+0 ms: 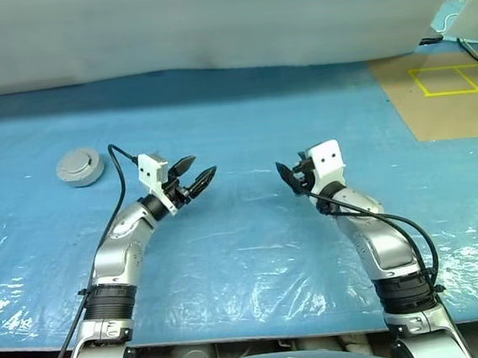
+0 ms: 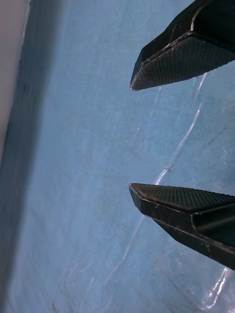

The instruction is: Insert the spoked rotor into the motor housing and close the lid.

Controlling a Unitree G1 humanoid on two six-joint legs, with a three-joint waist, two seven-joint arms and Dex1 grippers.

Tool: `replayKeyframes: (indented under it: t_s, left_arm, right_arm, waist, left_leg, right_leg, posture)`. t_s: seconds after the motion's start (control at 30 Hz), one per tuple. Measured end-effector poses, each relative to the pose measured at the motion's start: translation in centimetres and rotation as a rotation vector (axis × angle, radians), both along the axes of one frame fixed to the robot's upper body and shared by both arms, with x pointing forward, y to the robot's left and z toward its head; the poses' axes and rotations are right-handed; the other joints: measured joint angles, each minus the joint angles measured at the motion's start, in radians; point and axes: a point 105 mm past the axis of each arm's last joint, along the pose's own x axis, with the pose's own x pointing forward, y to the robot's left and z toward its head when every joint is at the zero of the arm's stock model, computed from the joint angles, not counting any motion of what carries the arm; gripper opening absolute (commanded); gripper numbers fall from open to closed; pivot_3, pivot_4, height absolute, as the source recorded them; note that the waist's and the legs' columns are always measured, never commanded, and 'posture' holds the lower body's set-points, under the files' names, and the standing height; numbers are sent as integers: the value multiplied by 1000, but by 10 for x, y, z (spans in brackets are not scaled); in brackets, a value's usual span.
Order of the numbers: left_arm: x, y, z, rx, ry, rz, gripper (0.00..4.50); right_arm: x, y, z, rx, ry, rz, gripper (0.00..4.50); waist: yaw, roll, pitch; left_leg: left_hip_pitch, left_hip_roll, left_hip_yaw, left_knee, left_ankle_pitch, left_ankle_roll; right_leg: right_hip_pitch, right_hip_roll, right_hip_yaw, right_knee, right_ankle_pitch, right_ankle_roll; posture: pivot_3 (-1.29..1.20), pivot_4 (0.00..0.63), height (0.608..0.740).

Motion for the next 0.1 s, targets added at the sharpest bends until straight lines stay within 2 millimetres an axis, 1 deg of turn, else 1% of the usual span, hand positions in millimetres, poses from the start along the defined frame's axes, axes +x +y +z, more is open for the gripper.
replayKeyframes:
  t_s: [0.1]
  left_arm:
    - [1,0,-1,-5,5,14,3644]
  right_arm:
    - [1,0,1,-3,-6,-3,3140]
  waist:
    - [0,0,0]
  left_leg:
    - [0,0,0,0,0,0]
  right_leg:
    - [0,0,0,0,0,0]
  posture:
    - [0,150,740]
